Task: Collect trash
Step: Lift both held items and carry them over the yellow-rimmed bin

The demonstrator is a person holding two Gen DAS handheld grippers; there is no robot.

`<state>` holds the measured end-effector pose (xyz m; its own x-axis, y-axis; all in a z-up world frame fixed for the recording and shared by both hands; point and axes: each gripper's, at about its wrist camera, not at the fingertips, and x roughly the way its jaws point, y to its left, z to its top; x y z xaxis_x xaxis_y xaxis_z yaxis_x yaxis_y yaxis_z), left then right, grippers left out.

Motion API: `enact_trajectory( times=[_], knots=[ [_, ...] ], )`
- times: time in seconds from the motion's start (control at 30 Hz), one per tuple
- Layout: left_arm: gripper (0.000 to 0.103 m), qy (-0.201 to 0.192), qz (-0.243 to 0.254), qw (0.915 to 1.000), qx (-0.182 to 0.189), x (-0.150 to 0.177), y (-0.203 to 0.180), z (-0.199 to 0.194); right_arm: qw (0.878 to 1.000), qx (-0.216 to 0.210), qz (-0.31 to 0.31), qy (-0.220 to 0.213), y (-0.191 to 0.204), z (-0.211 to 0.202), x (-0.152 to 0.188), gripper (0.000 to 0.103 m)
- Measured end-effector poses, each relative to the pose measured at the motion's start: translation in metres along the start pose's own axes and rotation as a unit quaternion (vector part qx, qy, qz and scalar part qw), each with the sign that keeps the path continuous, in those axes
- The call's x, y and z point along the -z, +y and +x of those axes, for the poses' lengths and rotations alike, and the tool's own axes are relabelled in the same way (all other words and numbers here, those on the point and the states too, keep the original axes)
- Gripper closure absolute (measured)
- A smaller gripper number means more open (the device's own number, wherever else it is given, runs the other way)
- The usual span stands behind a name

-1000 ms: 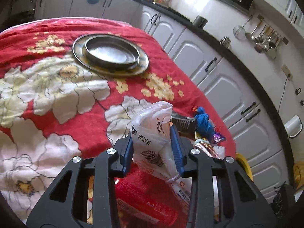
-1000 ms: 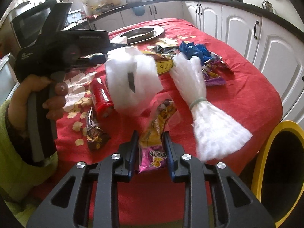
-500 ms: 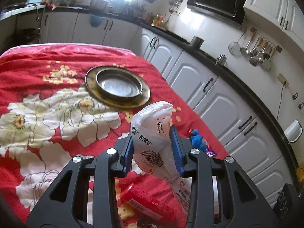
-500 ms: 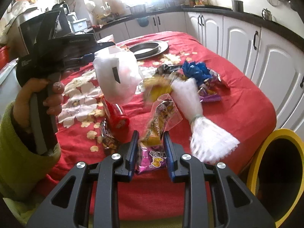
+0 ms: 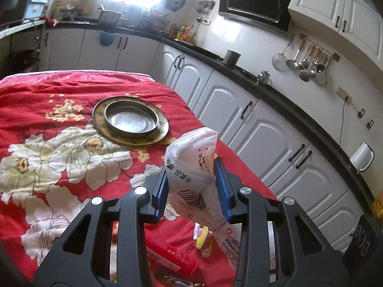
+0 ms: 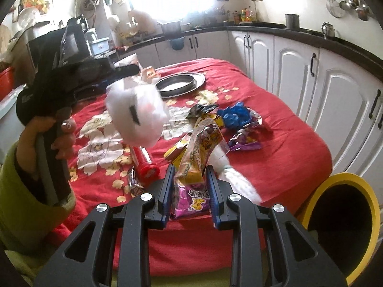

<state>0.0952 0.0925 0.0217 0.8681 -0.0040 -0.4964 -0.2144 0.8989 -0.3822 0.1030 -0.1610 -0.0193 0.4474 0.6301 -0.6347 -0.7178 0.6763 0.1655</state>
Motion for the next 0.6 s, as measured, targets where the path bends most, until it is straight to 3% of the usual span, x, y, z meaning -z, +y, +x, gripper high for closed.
enact_trajectory(
  times=[0.6],
  knots=[
    [0.075, 0.014, 0.068, 0.9970, 0.032, 0.017, -0.058, 0.009, 0.996, 0.056, 0.041, -0.050, -0.052, -0.045, -0.008, 0.078]
  ],
)
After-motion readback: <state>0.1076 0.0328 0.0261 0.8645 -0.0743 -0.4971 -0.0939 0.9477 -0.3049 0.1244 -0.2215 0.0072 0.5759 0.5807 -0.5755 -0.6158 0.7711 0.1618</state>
